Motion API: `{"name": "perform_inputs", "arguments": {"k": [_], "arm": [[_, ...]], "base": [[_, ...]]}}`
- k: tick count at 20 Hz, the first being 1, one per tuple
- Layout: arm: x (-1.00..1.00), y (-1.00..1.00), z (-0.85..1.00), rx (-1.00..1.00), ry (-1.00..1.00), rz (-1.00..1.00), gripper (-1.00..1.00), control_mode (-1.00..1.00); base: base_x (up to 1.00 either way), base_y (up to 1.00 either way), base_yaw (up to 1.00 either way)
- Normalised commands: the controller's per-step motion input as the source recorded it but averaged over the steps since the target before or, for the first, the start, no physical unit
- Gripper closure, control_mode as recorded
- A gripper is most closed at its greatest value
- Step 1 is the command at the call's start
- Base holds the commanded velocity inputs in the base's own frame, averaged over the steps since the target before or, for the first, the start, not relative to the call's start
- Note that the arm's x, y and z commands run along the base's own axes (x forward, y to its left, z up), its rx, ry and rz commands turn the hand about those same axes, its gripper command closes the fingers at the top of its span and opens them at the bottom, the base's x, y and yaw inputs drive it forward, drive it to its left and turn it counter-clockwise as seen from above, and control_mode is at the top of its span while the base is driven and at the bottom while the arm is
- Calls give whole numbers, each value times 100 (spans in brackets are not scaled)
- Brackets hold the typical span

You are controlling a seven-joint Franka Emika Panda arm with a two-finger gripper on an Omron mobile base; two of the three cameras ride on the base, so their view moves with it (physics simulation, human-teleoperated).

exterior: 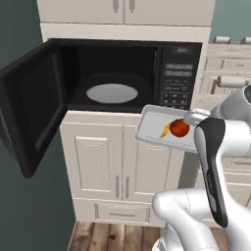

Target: Place the tupperware containing the shrimp and tomato meal in the microwave. Close the microwave door and press the start button to reheat the meal.

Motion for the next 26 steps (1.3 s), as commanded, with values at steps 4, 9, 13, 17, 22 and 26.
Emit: {"name": "perform_inputs", "arguments": {"k": [4,9,13,17,22,26], "arm": [[0,0,0,0,0,0,100,100],[0,0,0,0,0,0,100,100],[0,0,0,0,0,0,100,100],[0,0,0,0,0,0,100,100],[0,0,0,0,0,0,100,100],[0,0,0,0,0,0,100,100]], "base": [[14,58,-30],[14,50,-29],[17,47,-28],[17,41,-26],[23,17,-23],[25,9,-18]]}}
